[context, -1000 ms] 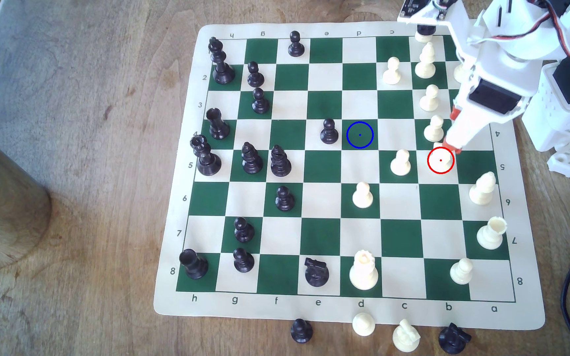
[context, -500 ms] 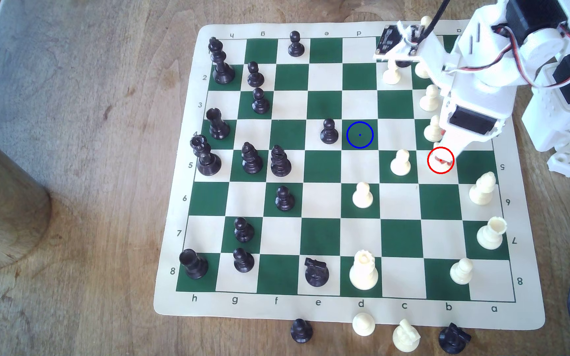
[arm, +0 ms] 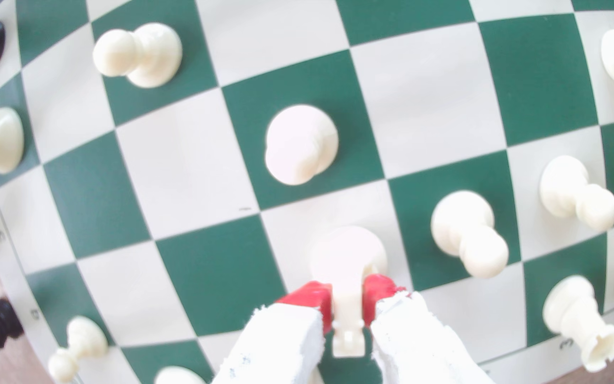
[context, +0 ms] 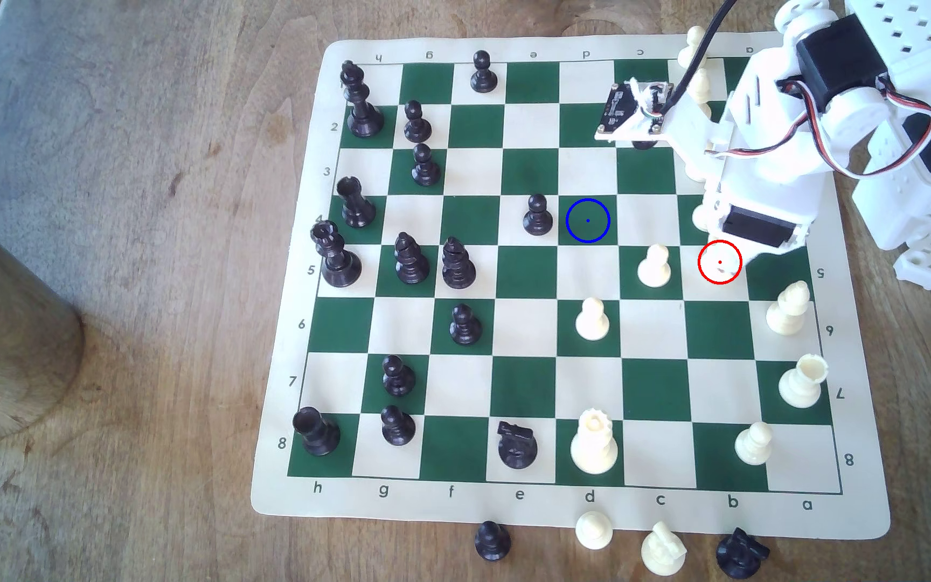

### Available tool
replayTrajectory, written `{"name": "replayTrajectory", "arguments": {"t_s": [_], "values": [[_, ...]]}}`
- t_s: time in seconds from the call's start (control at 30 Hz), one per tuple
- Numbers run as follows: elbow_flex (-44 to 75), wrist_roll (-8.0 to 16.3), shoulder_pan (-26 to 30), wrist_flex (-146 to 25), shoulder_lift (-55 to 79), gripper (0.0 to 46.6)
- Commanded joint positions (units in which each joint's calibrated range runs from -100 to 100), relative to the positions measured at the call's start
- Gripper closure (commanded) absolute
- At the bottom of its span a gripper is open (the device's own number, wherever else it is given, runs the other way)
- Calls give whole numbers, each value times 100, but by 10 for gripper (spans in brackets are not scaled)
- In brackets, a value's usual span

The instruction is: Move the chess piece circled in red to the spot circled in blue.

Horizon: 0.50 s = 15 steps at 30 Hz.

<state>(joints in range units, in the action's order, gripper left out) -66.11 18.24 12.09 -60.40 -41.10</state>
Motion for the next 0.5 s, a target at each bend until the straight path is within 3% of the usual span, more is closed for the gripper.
{"name": "replayTrajectory", "arguments": {"t_s": [0.0,0.27,0.47], "values": [[29,190,85,135,-67,454],[246,190,257,-373,-313,463],[1407,171,163,-1462,-933,463]]}}
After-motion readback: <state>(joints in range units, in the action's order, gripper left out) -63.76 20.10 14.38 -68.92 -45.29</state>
